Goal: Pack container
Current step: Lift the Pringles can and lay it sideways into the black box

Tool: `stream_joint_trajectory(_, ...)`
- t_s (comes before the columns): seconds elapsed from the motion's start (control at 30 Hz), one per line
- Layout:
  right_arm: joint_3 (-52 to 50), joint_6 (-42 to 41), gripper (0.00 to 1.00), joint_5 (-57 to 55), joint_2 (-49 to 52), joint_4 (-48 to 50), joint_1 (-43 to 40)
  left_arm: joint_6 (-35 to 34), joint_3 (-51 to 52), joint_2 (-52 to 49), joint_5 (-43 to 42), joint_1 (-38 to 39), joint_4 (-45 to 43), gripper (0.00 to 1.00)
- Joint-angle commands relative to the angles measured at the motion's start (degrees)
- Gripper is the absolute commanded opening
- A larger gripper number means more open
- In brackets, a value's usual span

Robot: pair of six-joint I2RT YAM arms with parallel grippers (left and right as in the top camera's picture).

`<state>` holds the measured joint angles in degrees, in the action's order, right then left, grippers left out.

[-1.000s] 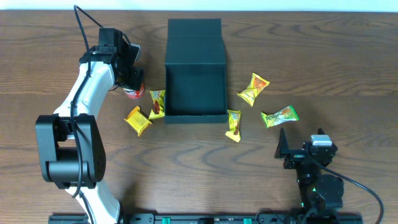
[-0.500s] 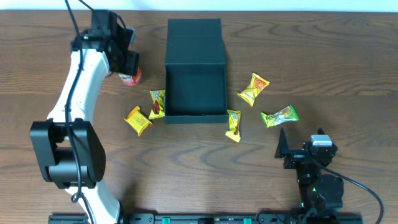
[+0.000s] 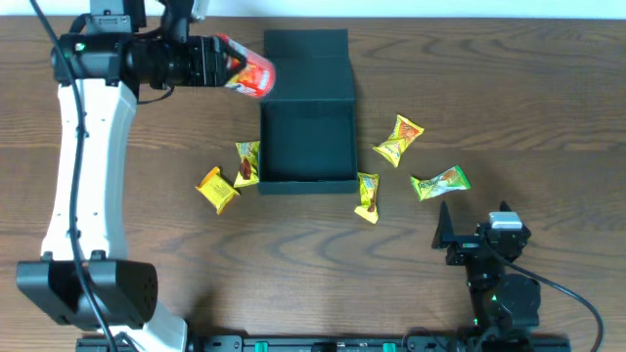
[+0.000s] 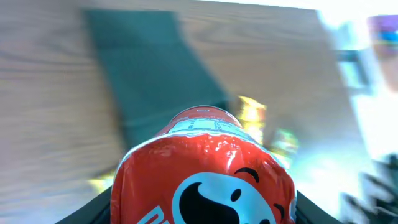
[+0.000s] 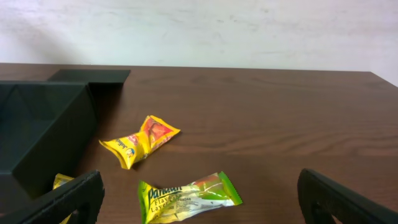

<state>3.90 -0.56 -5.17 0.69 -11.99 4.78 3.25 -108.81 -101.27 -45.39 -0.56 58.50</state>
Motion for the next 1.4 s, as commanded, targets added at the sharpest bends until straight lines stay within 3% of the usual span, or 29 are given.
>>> stream_joint_trajectory(0.0,-0.2,0.9,0.99,-0.6,-0.3,0.0,-0.3,-1.1,3.0,-0.1,-16.9,-0.1,0.2,0.41)
stream_joint_trajectory(0.13,-0.2,0.9,0.99,-0.6,-0.3,0.0,-0.3,-1.0,10.3,-0.2,-20.5,1.0,-1.2,0.4)
stream_joint_trajectory(0.27,-0.2,0.9,0.99,-0.6,-0.3,0.0,-0.3,-3.0,19.3,-0.2,-22.2,5.0,-8.8,0.35)
stream_joint_trajectory(0.53,-0.2,0.9,0.99,-0.6,-0.3,0.0,-0.3,-25.1,33.2,-0.2,-14.8,12.5,-36.7,0.34)
stream_joint_trajectory(0.6,-0.2,0.9,0.99,-0.6,-0.3,0.0,-0.3,-29.2,35.6,-0.2,-12.5,13.0,-40.2,0.34)
stream_joint_trajectory(0.93,-0.2,0.9,0.99,-0.6,-0.3,0.0,-0.3,-36.6,43.0,-0.2,-7.9,14.1,-42.3,0.4)
stream_joint_trajectory(1.37,-0.2,0.9,0.99,-0.6,-0.3,0.0,-0.3,-45.6,43.2,-2.5,-2.1,18.6,-44.9,0.43)
